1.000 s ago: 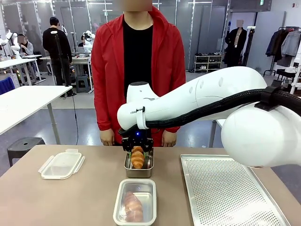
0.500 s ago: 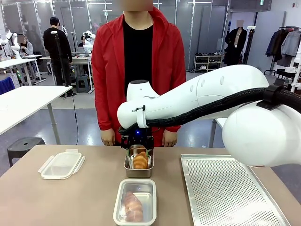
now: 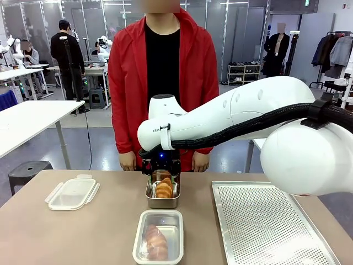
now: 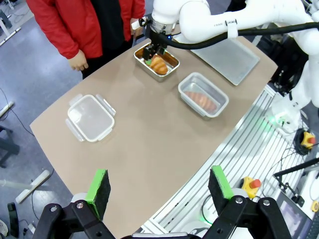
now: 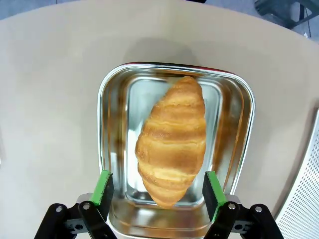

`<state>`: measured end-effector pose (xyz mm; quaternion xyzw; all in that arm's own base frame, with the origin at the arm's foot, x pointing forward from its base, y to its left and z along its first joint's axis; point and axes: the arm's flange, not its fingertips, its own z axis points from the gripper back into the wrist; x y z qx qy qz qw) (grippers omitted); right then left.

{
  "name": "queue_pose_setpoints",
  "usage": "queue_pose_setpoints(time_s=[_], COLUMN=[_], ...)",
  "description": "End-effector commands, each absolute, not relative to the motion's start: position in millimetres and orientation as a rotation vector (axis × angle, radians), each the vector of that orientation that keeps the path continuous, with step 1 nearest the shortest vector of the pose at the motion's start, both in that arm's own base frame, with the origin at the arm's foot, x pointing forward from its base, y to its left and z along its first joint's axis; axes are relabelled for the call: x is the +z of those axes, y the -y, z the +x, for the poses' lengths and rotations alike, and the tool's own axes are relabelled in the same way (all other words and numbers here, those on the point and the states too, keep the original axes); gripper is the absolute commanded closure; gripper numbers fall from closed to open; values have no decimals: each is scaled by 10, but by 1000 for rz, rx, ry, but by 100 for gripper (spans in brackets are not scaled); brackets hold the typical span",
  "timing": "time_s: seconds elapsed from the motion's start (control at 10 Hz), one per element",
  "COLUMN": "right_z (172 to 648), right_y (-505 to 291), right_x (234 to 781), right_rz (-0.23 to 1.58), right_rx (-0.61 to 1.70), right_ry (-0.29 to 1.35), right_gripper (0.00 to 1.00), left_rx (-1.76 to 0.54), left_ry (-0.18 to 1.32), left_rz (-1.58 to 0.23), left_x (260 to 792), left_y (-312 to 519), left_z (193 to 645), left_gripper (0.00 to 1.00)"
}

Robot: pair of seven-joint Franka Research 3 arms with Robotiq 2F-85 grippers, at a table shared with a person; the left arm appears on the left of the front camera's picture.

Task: Place the bread into the airtight container.
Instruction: Pick up a Butter Roll and place it into an empty Airtight Container.

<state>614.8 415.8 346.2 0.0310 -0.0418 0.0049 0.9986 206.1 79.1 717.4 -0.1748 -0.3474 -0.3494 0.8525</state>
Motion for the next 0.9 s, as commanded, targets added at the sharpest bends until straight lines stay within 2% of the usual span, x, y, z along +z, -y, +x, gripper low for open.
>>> queue_pose_setpoints(time_s=[0.0,0.6,0.8], right_z=[6152,6148,5923], right_y=[-4159,-4158,-3800], right_x=[3460,3462,4183], right_rz=[64,62,110], right_rx=[8,10,61], right_ry=[84,84,92], right_gripper=[10,10,10], left_rx=[-735,-735,-735], left_ry=[729,729,729], left_rz=[-364,-364,-364], left_x=[7196,7196,7196], left_y=[-785,-785,-785], left_z=[2071,2071,2071], left_gripper=[0,0,0])
